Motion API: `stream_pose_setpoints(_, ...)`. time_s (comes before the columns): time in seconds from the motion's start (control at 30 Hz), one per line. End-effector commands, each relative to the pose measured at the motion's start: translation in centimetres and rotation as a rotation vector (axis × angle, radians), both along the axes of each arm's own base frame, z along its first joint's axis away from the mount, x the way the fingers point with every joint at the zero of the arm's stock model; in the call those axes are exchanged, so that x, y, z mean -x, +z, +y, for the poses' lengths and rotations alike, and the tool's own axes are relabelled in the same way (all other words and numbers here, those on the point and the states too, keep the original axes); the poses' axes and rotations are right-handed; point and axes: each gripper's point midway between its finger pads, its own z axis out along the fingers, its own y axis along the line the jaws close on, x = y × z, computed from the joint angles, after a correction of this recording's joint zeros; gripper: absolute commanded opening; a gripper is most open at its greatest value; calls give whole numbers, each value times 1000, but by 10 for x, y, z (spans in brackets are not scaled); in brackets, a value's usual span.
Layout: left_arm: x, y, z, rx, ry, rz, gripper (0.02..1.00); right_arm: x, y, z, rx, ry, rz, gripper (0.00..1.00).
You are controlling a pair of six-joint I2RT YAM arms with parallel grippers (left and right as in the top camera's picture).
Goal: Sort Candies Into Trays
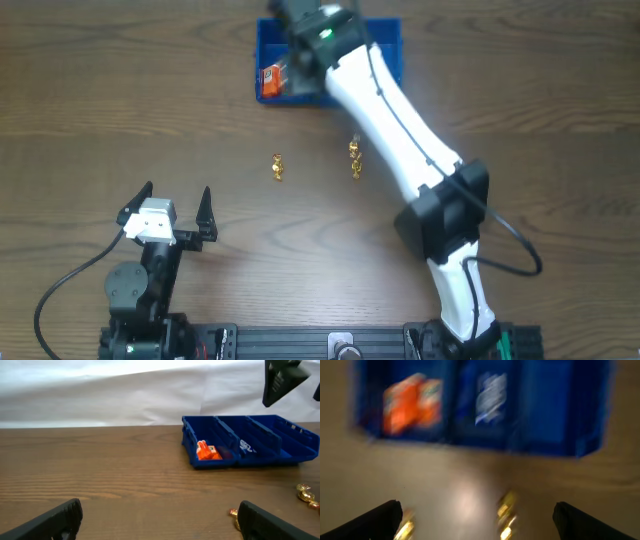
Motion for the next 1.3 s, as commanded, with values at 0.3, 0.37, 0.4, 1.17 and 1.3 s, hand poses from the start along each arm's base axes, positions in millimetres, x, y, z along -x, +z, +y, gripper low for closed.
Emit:
stream_pose_setpoints(0.3, 1, -16, -2, -5, -12, 46, 998, 87, -113, 63, 28, -47, 314, 1000)
stream_pose_setpoints(0.37, 1, -16, -2, -5, -12, 46, 998, 88, -131, 69, 7, -43, 337, 1000)
stream_pose_setpoints(0.4, 1, -16, -2, -5, -12, 46, 998, 88, -139, 72, -2, -41, 345, 1000)
stream_pose_setpoints(1.17, 1, -16, -2, -5, -12, 46, 998, 80, -180, 81, -8, -67, 346, 816)
stream_pose_setpoints(1.3, 1, -16, -2, -5, -12, 46, 998, 80, -180, 80, -6, -67, 348, 691)
